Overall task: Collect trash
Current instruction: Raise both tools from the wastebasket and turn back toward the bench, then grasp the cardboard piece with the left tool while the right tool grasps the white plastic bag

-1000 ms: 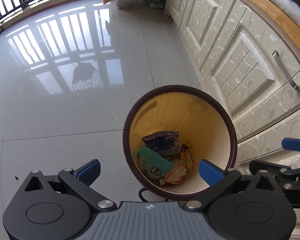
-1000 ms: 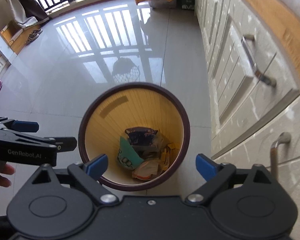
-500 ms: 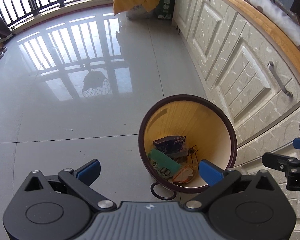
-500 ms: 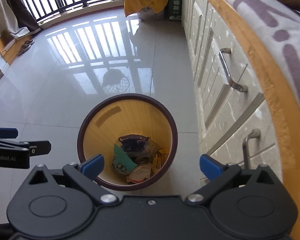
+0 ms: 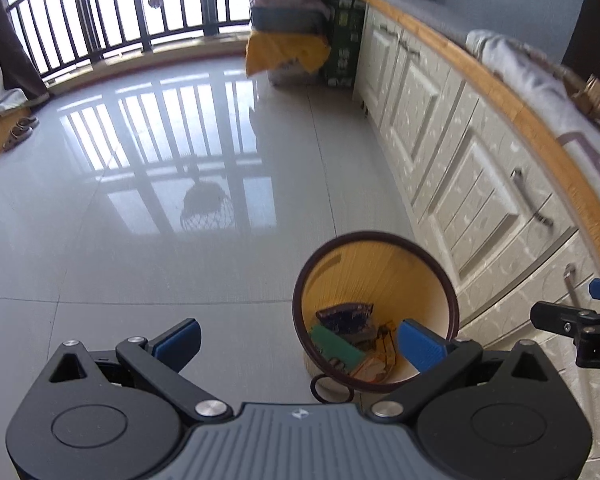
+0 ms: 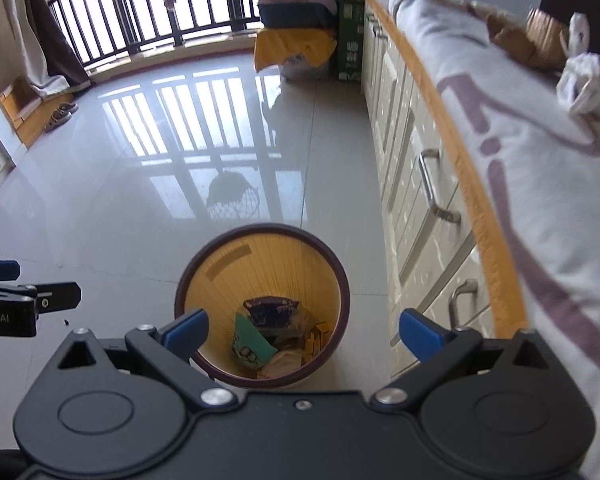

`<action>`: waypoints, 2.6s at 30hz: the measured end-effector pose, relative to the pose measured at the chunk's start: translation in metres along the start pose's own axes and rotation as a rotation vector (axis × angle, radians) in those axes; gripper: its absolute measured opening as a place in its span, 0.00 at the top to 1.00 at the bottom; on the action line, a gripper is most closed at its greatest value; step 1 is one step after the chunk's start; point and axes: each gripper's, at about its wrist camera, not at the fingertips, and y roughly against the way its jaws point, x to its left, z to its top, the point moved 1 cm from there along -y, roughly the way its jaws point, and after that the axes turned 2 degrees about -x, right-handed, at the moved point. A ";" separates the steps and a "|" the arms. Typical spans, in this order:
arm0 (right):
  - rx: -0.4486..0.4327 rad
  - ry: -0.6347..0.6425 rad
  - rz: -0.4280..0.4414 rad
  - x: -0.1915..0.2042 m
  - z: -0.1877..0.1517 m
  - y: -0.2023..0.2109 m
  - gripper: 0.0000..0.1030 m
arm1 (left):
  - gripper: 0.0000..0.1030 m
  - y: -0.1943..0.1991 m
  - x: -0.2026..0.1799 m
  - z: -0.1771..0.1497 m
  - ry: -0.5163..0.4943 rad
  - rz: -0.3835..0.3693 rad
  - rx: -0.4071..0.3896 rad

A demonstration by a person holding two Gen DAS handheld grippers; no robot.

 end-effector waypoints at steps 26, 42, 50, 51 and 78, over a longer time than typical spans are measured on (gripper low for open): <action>-0.376 -0.072 -0.009 -0.026 0.020 0.121 0.00 | 0.00 0.100 -0.044 0.020 -0.001 -0.062 -0.356; -0.639 -0.290 -0.082 -0.111 0.018 0.159 0.00 | 0.00 0.099 -0.132 0.035 -0.060 -0.247 -0.515; -0.665 -0.452 -0.126 -0.176 0.026 0.132 0.00 | 0.00 0.061 -0.189 0.054 -0.132 -0.353 -0.491; -0.657 -0.452 -0.110 -0.183 0.030 0.126 0.00 | 0.00 0.056 -0.195 0.058 -0.139 -0.369 -0.490; -0.635 -0.568 -0.048 -0.250 0.031 0.064 0.95 | 0.05 -0.067 -0.311 0.195 -0.475 -0.491 -0.461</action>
